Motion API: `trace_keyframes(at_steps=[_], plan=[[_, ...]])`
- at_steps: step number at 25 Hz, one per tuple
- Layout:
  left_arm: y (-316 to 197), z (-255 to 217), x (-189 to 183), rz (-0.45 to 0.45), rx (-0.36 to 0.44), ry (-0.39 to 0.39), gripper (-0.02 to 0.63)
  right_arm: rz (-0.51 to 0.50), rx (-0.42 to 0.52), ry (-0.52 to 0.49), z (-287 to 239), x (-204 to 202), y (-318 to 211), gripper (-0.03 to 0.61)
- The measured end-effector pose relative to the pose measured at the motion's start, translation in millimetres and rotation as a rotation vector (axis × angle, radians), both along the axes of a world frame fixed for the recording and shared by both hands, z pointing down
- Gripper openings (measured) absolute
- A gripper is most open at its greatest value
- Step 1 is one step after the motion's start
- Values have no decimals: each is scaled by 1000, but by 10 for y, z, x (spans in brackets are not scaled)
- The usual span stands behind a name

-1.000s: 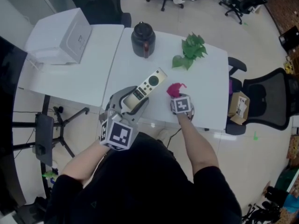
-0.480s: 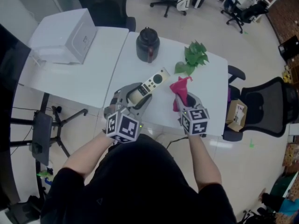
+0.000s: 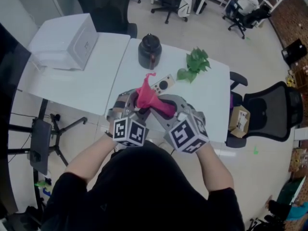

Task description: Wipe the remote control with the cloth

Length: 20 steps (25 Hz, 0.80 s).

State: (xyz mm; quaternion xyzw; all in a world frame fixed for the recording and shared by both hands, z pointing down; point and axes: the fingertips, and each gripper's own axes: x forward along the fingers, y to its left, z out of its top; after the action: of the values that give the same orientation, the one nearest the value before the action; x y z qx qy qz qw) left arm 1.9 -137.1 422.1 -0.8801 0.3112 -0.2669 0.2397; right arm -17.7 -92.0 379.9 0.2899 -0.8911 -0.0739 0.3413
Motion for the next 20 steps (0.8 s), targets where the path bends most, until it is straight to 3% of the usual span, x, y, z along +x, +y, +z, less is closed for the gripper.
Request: trace_keyframes(at_steps=[4, 8, 20], plan=[[68, -47, 18, 33, 73, -21, 209, -47, -32, 53, 70, -159, 30, 117], [126, -117, -26, 46, 122, -14, 209, -30, -38, 46, 41, -115, -25, 117], [247, -186, -95, 76, 171, -3, 209, 210, 0, 11, -8, 533, -332, 117]])
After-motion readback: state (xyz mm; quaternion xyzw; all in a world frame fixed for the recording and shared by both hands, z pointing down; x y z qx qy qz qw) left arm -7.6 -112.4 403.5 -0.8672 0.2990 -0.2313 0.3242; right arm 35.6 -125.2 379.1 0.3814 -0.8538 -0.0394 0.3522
